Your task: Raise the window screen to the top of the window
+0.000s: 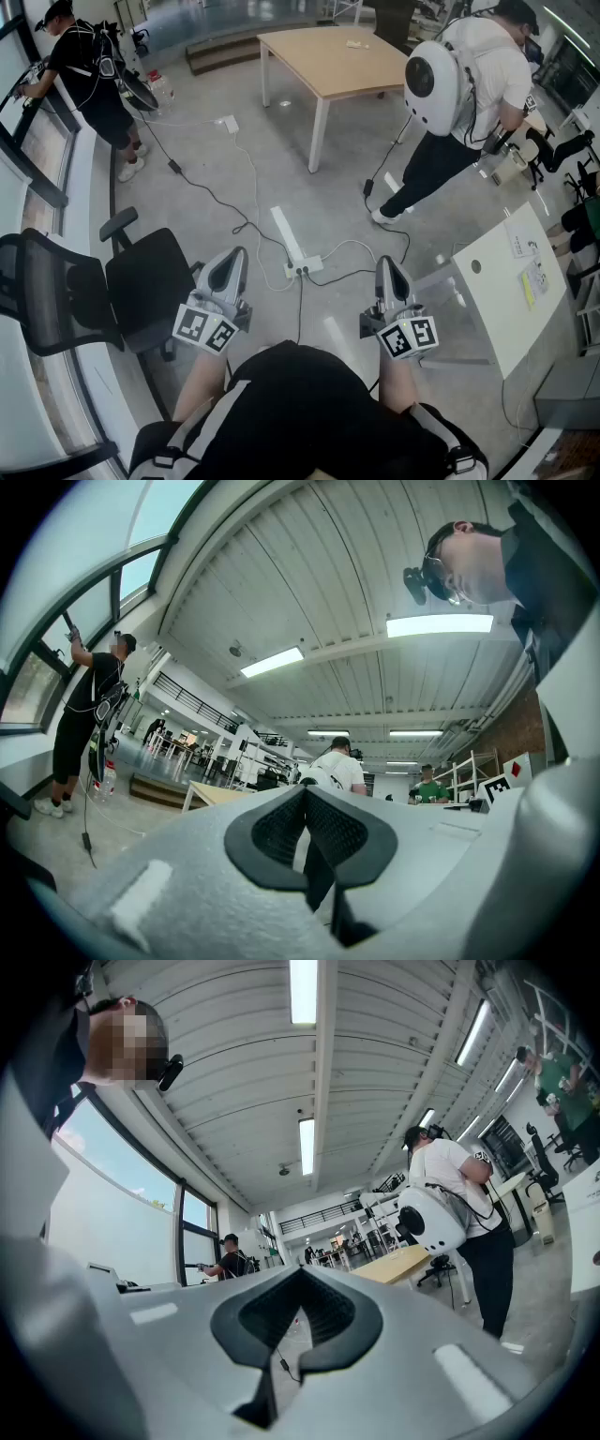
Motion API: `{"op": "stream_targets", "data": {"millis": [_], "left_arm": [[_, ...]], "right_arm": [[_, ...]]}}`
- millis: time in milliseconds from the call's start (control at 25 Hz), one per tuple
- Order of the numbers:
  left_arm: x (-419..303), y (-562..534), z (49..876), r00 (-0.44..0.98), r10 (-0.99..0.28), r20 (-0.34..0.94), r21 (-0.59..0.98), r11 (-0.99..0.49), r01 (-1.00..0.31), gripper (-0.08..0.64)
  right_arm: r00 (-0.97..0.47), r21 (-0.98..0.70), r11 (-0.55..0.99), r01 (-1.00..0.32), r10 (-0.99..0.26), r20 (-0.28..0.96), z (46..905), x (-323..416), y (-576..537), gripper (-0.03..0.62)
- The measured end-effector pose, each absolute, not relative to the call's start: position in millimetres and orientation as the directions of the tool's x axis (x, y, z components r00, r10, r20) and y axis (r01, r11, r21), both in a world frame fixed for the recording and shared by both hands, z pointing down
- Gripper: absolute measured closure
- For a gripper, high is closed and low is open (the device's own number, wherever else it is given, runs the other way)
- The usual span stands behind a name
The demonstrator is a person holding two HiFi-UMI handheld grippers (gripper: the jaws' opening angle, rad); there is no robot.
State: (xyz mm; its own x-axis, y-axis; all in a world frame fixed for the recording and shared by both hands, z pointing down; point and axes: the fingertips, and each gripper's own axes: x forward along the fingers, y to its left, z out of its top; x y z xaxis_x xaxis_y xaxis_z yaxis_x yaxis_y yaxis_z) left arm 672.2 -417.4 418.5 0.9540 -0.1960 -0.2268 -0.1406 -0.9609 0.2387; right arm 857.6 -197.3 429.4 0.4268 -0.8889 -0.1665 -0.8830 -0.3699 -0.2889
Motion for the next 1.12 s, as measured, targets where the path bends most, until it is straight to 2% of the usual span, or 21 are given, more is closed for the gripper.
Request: {"op": "stream_targets", "data": {"millis": [760, 1120], "left_arm": [[660, -415, 425, 0.951, -0.209, -0.228, 0.253, -0.956, -0.149, 0.557], [657, -410, 426, 0.949, -0.23, -0.217, 0.272, -0.948, -0.167, 0.557]], "right_arm": [[0.408, -0.287, -0.349, -0.892, -0.896, -0.176, 430, 846, -196, 0.588], [0.395, -0.356, -0.314, -0.88, -0.901, -0.181, 435, 849, -191, 0.588]]}}
